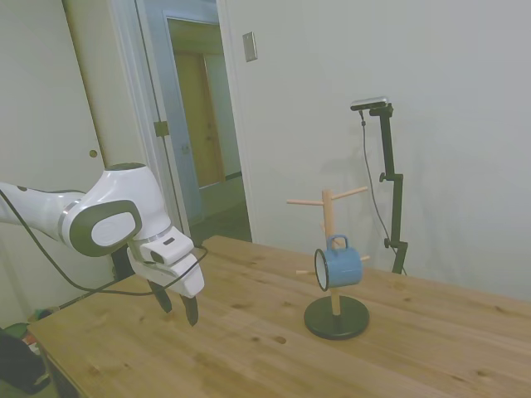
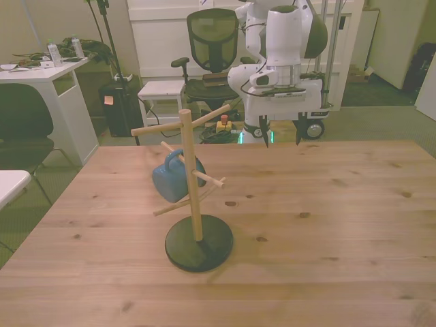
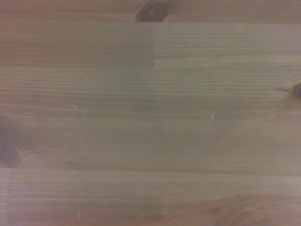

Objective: Unload the mug

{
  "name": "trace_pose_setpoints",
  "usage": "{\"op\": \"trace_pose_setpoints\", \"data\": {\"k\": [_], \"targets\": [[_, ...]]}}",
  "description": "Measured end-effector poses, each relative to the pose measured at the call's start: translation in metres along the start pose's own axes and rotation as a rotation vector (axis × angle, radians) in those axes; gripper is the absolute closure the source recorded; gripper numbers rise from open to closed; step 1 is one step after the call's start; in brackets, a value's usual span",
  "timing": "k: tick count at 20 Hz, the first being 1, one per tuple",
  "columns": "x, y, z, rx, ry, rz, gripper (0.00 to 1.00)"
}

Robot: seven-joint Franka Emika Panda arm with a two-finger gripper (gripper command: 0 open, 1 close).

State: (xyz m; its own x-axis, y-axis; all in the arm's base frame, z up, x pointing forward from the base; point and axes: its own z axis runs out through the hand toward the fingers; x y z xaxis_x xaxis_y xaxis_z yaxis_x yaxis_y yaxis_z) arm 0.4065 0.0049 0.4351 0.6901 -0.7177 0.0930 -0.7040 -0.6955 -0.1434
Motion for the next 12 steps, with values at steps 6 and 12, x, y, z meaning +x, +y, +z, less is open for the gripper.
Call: {"op": "trace_pose_setpoints", "data": {"k": [6, 12], "targets": [[0.04, 0.025, -0.022, 0.002, 0.053, 0.067, 0.0], [0.104, 0.052, -0.054, -0.002, 0.323, 0.148, 0.0]]}}
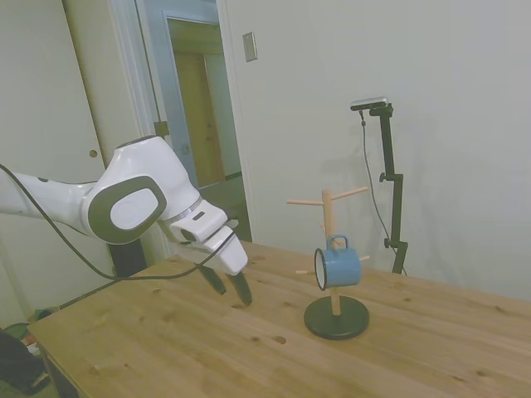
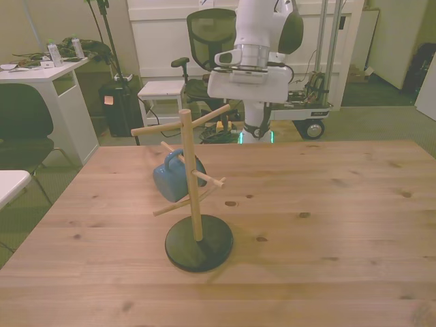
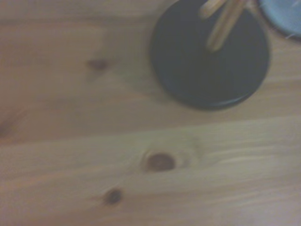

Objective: Unload the mug

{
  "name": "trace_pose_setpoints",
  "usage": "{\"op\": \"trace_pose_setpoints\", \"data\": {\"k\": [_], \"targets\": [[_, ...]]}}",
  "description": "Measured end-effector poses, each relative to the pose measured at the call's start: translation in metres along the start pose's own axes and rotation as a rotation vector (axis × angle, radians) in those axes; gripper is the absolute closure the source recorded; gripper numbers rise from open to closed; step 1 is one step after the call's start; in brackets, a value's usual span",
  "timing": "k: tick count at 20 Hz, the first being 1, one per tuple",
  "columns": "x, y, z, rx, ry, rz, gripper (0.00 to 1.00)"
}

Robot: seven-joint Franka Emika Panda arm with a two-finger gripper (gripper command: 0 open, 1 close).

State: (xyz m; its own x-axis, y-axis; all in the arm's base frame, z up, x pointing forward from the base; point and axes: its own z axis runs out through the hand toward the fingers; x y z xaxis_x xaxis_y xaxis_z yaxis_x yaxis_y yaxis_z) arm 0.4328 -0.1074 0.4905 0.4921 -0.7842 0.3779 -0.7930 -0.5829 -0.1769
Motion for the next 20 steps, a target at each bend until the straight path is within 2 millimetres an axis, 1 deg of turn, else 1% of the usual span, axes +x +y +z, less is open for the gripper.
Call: {"op": "trace_pose_setpoints", "data": {"k": [2, 5, 6, 8, 10, 16, 20], "targets": [[0.014, -0.001, 0.004, -0.001, 0.091, 0.018, 0.0], [0.026, -0.005, 0.014, 0.028, 0.207, 0.066, 0.0], [0.034, -0.007, 0.025, 0.029, 0.245, 0.107, 0.0], [0.036, -0.009, 0.026, 0.014, 0.286, 0.102, 0.0], [0.038, -0.014, 0.031, 0.018, 0.322, 0.097, 0.0], [0.057, -0.02, 0.049, 0.056, 0.409, 0.122, 0.0], [0.071, -0.023, 0.06, 0.058, 0.437, 0.148, 0.0]]}}
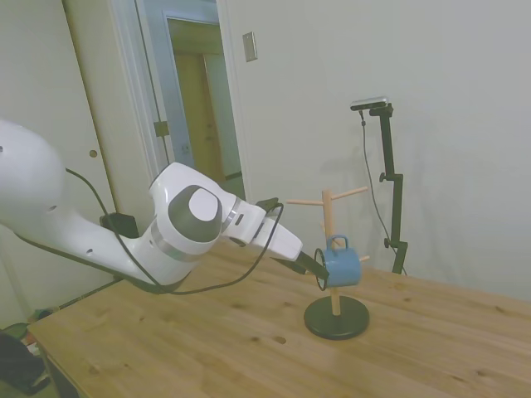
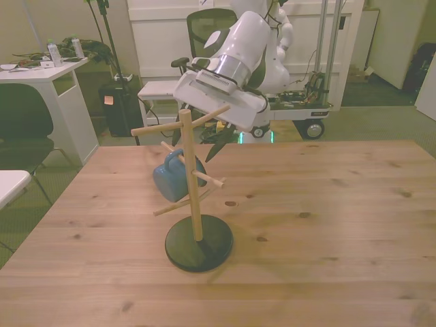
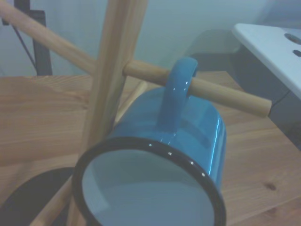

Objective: Unload the mug

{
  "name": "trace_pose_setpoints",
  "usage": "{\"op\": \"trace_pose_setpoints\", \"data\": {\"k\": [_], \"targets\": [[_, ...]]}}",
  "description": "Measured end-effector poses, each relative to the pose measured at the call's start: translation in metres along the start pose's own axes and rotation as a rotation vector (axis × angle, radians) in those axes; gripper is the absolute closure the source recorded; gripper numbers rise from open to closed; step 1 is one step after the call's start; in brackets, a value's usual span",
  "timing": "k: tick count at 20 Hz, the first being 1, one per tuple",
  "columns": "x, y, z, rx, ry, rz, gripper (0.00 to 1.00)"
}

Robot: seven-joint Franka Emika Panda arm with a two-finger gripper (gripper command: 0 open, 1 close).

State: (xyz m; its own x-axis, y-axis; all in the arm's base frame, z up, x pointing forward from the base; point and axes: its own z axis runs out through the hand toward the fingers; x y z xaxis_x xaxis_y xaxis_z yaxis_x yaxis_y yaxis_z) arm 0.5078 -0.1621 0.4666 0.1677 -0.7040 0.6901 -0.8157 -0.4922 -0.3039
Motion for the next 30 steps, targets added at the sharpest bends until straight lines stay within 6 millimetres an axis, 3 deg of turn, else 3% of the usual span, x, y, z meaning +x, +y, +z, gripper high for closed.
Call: {"op": "trace_pose_setpoints", "data": {"k": [17, 18, 30], "targets": [[0.026, -0.002, 0.045, -0.016, 0.045, 0.05, 0.0], [0.027, -0.002, 0.047, -0.018, 0.045, 0.053, 1.0], [0.029, -0.001, 0.059, -0.027, 0.04, 0.057, 1.0]]}}
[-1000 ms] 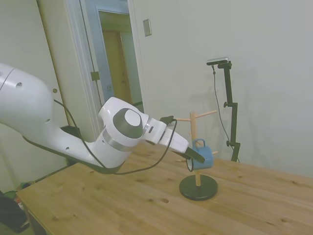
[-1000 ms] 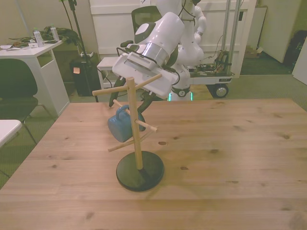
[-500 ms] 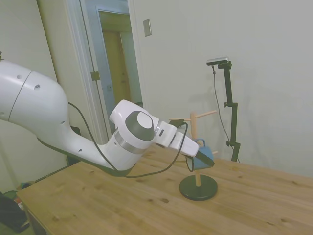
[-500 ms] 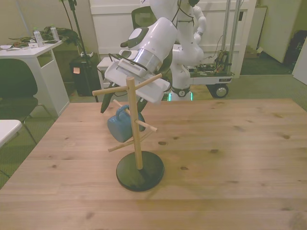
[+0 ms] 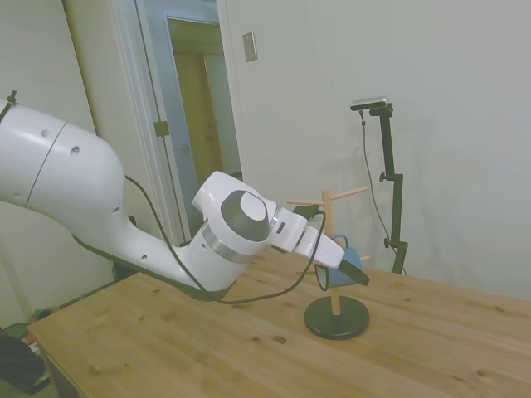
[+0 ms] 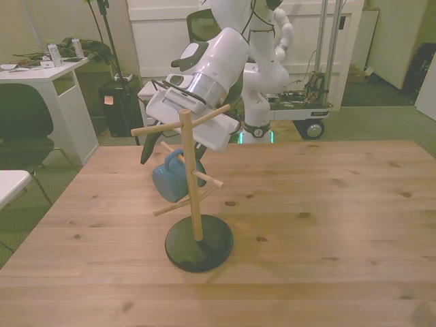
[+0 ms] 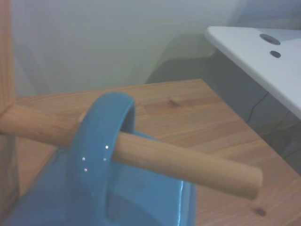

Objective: Unload the mug

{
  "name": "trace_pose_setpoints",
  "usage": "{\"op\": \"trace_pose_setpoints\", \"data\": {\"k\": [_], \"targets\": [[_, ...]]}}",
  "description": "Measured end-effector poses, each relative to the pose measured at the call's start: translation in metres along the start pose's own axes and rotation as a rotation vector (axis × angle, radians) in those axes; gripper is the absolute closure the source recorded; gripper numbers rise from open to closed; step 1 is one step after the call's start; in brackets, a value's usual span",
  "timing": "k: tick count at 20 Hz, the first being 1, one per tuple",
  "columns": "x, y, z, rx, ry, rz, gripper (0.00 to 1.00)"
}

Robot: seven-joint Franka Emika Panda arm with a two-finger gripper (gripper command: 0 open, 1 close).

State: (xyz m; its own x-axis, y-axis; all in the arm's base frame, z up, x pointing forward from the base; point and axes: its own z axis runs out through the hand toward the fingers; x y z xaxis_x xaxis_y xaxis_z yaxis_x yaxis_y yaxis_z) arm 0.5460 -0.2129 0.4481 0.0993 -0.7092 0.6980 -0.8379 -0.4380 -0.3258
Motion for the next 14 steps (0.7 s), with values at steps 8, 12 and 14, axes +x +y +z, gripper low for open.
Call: {"op": "trace_pose_setpoints", "data": {"k": [8, 12, 14], "targets": [[-0.005, 0.0017, 0.0061, -0.007, -0.012, -0.001, 1.0], [-0.0072, 0.0017, 0.0066, -0.008, -0.016, -0.002, 1.0], [-0.0073, 0.0011, 0.0063, -0.007, -0.016, -0.002, 1.0]]}}
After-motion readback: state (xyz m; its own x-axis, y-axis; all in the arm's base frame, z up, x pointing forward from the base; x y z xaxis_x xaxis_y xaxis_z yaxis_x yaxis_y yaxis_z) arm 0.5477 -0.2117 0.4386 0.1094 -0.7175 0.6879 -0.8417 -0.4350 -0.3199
